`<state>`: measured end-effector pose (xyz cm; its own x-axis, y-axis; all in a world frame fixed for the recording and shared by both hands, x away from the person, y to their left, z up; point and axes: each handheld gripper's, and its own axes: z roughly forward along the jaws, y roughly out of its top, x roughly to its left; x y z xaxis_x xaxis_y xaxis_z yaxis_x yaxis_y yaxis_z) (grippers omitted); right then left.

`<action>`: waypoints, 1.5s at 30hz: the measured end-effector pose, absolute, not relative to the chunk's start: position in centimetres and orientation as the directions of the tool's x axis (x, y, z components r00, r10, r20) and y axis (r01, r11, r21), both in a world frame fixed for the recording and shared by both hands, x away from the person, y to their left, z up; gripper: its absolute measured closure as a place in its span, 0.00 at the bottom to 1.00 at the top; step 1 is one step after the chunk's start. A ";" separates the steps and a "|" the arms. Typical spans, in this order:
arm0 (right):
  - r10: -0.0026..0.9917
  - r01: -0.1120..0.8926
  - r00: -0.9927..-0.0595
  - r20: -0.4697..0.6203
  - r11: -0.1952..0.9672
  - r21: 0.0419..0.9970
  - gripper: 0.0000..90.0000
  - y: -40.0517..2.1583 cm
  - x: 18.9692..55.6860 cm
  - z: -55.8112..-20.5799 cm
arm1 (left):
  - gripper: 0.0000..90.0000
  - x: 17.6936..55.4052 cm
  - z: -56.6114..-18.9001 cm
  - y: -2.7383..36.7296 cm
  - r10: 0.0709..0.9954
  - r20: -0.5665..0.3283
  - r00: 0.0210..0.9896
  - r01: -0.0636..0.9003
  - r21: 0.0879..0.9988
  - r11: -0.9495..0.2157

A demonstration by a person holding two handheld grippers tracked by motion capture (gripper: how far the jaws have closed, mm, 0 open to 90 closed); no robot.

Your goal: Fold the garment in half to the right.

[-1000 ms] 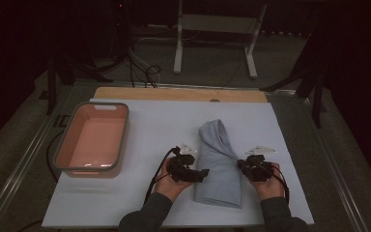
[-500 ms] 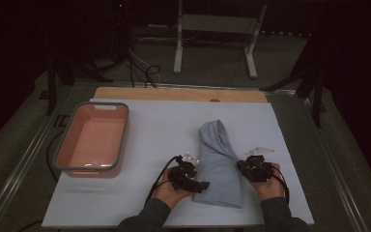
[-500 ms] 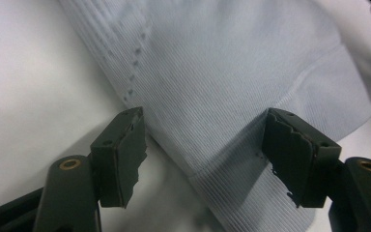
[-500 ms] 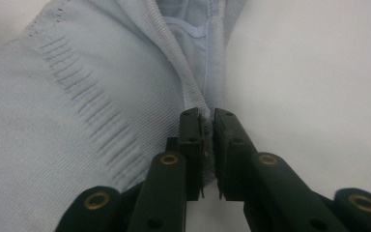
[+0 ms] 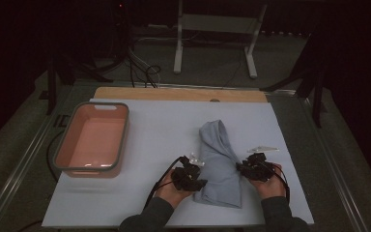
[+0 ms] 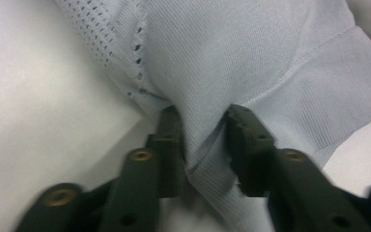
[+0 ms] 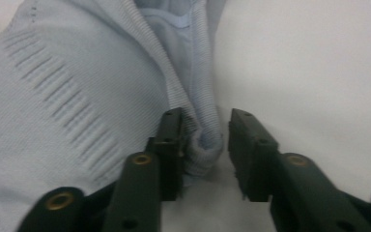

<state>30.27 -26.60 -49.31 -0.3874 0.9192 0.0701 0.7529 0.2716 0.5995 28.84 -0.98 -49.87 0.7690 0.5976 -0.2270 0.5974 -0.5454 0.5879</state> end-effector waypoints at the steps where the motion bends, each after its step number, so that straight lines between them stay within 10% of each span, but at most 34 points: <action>1: 0.919 0.757 -0.388 0.070 0.275 0.593 0.82 -26.5 30.3 -49.4 | 0.84 28.8 -49.8 -0.9 0.598 -0.231 0.768 0.600 0.588 -0.542; 36: 0.824 0.691 -0.567 0.025 0.458 0.558 0.92 -22.0 27.2 -48.9 | 0.87 24.8 -49.2 4.1 0.556 -0.210 0.804 0.556 0.595 -0.580; 45: 0.828 0.686 -0.560 0.019 0.451 0.571 0.83 -22.1 27.4 -48.8 | 0.44 25.4 -47.6 3.5 0.585 -0.206 0.784 0.537 0.698 -0.474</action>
<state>27.40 -22.12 -48.82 -0.5604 0.8280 0.0190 0.6859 0.4512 0.5710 25.44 3.52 -47.57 0.7845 0.5851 -0.2057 0.5365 -0.4739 0.6983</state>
